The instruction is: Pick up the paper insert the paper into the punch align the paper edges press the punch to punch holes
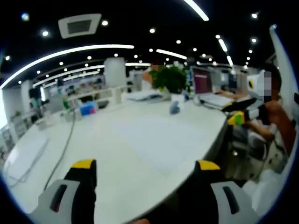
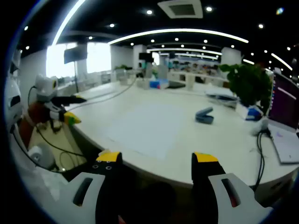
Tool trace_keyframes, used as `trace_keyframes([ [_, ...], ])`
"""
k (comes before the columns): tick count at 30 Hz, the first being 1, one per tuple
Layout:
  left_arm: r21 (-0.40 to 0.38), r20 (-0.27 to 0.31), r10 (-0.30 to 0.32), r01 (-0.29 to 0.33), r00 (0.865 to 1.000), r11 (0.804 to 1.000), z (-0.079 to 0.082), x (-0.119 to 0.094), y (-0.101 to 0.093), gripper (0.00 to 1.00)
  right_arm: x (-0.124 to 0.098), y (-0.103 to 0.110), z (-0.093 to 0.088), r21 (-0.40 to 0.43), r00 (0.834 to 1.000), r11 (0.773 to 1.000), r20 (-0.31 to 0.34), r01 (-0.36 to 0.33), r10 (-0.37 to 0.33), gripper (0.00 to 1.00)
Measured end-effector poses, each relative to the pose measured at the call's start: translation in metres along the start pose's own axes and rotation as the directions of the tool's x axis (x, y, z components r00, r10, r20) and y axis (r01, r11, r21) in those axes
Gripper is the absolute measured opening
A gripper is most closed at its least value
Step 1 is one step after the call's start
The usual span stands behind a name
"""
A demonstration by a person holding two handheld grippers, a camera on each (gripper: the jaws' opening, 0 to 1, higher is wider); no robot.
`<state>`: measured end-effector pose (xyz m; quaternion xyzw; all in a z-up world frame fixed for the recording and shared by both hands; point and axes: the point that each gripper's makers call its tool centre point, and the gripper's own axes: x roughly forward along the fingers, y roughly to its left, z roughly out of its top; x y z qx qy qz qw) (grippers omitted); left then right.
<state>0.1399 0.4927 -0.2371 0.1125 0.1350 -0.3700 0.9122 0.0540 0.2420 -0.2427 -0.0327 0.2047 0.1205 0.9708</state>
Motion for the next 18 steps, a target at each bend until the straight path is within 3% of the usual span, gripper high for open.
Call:
trace_keyframes([
  [4,-0.006,0.017,-0.004,0.004,1.000,1.000,0.0027,-0.0013,0.0021,0.77,0.0022,-0.0009,-0.0001,0.002,1.000,1.000,-0.003,-0.001,0.001,0.61],
  [11,-0.033,-0.012,-0.001,0.000,1.000,0.999,-0.0038,0.0025,0.0033,0.85,0.0016,-0.0032,0.0002,0.002,1.000,1.000,-0.007,0.004,-0.004,0.61],
  [16,-0.031,-0.006,0.001,-0.002,1.000,1.000,-0.0022,0.0025,0.0040,0.84,0.0008,-0.0055,-0.0004,0.003,1.000,1.000,-0.009,0.011,-0.011,0.61],
  [18,-0.025,-0.009,-0.004,0.004,1.000,1.000,-0.0033,0.0027,0.0035,0.79,0.0011,-0.0060,-0.0007,0.004,1.000,1.000,-0.009,0.012,-0.012,0.61],
])
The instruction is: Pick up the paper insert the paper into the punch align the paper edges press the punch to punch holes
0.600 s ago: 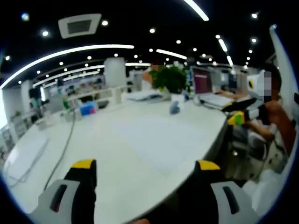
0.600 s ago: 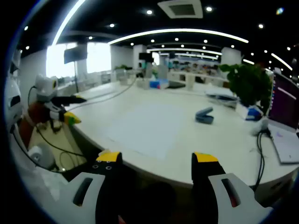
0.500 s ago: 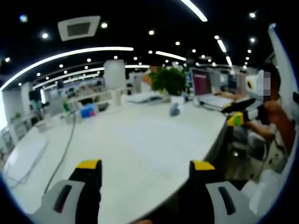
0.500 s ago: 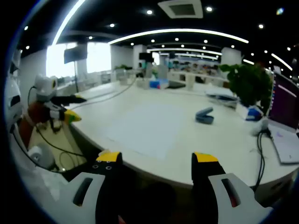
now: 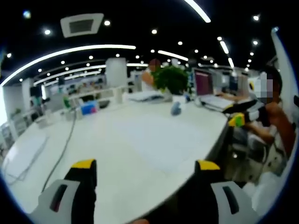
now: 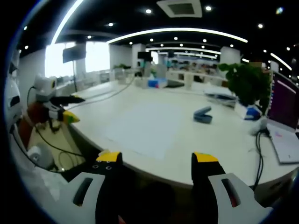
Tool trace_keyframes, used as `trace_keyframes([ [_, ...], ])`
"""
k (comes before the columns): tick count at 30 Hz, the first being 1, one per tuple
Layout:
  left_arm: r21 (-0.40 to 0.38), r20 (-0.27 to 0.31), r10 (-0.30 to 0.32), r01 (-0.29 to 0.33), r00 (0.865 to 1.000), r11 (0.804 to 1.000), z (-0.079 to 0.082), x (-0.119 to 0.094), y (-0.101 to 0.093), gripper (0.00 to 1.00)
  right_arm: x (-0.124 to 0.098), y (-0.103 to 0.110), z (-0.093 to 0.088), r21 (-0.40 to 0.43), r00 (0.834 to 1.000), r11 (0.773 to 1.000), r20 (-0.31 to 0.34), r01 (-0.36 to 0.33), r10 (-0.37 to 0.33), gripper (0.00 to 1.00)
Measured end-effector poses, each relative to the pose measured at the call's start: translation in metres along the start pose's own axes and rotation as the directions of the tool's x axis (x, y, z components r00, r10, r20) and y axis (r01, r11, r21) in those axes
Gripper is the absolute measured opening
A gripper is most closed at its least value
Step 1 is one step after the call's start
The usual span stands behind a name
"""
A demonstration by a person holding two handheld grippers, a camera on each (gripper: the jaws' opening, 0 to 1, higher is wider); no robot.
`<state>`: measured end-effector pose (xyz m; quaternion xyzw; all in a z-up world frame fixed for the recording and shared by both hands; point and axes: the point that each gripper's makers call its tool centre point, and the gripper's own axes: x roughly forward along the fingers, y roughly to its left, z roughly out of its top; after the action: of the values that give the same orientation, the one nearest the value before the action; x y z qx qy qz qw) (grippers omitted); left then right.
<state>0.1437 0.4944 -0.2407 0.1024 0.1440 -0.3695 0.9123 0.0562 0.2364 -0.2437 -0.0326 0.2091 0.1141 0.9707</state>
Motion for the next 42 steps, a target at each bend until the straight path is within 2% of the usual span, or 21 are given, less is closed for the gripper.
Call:
trace_keyframes([
  [4,0.000,-0.005,-0.012,0.012,1.000,1.000,-0.003,0.001,-0.003,0.78,0.001,0.000,0.000,-0.001,1.000,1.000,-0.002,0.000,0.000,0.61],
  [14,-0.021,0.025,-0.017,0.017,1.000,1.000,0.002,-0.002,-0.002,0.81,-0.001,0.000,0.001,-0.001,1.000,1.000,0.000,0.005,-0.005,0.61],
  [29,-0.031,0.013,-0.012,0.012,1.000,0.999,-0.003,-0.001,-0.003,0.82,-0.002,0.001,0.003,-0.003,1.000,1.000,0.007,0.011,-0.011,0.61],
  [42,-0.028,0.020,-0.016,0.017,1.000,0.999,-0.003,0.010,-0.003,0.82,0.013,0.007,0.007,-0.028,1.000,0.999,0.006,-0.018,0.018,0.60],
])
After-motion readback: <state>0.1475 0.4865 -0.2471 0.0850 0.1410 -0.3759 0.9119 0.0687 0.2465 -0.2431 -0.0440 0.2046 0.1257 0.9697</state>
